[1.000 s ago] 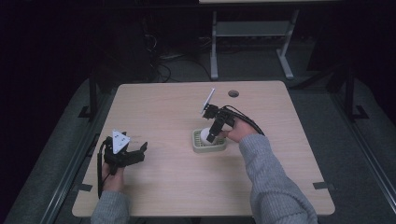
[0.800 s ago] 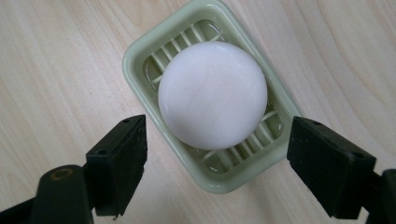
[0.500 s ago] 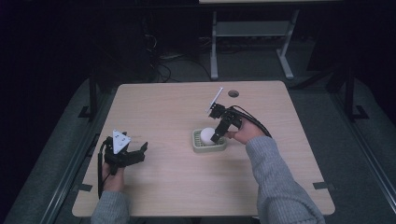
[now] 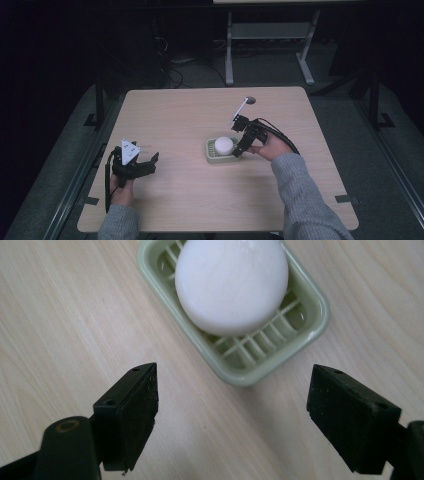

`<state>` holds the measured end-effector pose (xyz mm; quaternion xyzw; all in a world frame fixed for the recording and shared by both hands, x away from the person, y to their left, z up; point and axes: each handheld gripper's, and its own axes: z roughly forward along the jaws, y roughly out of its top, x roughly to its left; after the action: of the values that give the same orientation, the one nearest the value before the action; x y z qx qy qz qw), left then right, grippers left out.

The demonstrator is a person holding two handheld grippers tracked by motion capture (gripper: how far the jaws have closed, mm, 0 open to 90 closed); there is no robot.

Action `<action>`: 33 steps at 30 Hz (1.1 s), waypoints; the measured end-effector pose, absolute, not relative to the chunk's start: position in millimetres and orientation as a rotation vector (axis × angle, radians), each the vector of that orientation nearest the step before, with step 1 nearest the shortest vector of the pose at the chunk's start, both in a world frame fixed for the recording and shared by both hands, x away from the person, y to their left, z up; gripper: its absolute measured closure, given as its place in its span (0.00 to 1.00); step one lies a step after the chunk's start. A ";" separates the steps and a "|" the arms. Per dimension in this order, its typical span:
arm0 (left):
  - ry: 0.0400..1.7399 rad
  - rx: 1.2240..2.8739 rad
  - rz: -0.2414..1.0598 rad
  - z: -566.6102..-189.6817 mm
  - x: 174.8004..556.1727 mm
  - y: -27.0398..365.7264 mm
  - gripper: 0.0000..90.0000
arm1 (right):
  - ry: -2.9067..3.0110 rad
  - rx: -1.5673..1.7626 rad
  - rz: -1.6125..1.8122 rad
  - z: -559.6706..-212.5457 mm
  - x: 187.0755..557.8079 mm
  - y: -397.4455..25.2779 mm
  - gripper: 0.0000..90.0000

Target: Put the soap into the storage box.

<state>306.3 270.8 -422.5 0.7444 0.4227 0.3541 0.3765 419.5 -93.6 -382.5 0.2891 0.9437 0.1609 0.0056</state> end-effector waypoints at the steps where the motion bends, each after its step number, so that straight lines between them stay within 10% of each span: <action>1: 1.083 1.902 0.905 -422.5 306.3 270.4 0.16 | 2.958 0.909 0.490 -382.5 418.1 -95.0 0.22; 33: 1.081 1.903 0.927 -421.8 305.8 270.7 0.17 | 2.921 0.962 0.581 -392.6 386.7 -135.8 0.23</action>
<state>305.8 270.7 -421.8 0.7427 0.4219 0.3620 0.3733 386.7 -135.8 -392.6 0.3074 0.9333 0.1857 0.0059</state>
